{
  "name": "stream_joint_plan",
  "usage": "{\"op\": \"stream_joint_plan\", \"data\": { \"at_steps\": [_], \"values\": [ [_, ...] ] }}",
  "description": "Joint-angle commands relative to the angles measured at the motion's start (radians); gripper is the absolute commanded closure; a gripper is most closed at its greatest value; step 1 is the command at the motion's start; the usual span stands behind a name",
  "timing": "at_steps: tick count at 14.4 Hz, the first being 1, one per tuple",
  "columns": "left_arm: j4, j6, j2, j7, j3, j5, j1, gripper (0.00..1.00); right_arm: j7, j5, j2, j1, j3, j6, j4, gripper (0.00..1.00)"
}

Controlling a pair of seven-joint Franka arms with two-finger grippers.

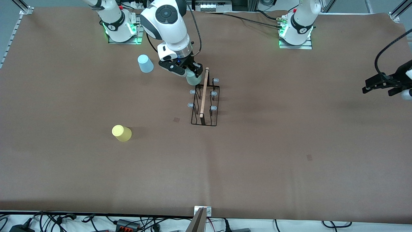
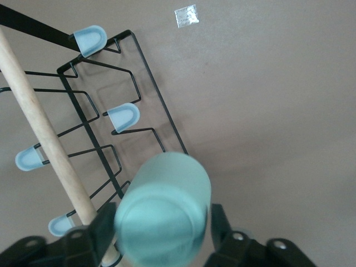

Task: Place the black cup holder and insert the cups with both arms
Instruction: 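Carry the teal cup to the rack and hang it on a peg, then release the teal cup and move the right gripper to grasp the yellow cup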

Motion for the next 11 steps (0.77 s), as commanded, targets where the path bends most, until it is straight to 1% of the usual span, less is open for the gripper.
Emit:
{"op": "stream_joint_plan", "data": {
  "at_steps": [1, 3, 4, 5, 7, 8, 10, 11],
  "values": [
    [0.120, -0.084, 0.061, -0.006, 0.000, -0.010, 0.006, 0.00, -0.006, -0.022, 0.002, -0.012, -0.011, -0.008, 0.040, 0.00],
    [0.125, -0.086, 0.071, -0.008, 0.000, 0.023, 0.006, 0.00, -0.110, -0.026, -0.023, -0.085, -0.013, -0.084, 0.078, 0.00],
    [0.125, -0.086, 0.071, -0.008, -0.001, 0.028, 0.006, 0.00, -0.236, -0.026, -0.030, -0.133, -0.023, -0.142, 0.099, 0.00],
    [0.125, -0.087, 0.069, -0.006, -0.001, 0.028, 0.006, 0.00, -0.402, -0.026, -0.041, -0.182, -0.049, -0.178, 0.103, 0.00],
    [0.125, -0.087, 0.069, 0.000, -0.009, 0.029, 0.003, 0.00, -0.670, -0.026, -0.041, -0.253, -0.117, -0.190, 0.100, 0.00],
    [0.125, -0.087, 0.071, 0.000, -0.014, 0.029, -0.008, 0.00, -0.786, -0.041, -0.029, -0.279, -0.164, -0.180, 0.100, 0.00],
    [0.122, -0.094, 0.069, 0.004, -0.023, 0.030, -0.005, 0.00, -0.915, -0.132, 0.018, -0.285, -0.253, -0.122, 0.096, 0.00],
    [0.122, -0.101, 0.068, 0.005, -0.023, 0.029, -0.006, 0.00, -0.946, -0.174, 0.057, -0.285, -0.282, -0.080, 0.093, 0.00]
  ]
}}
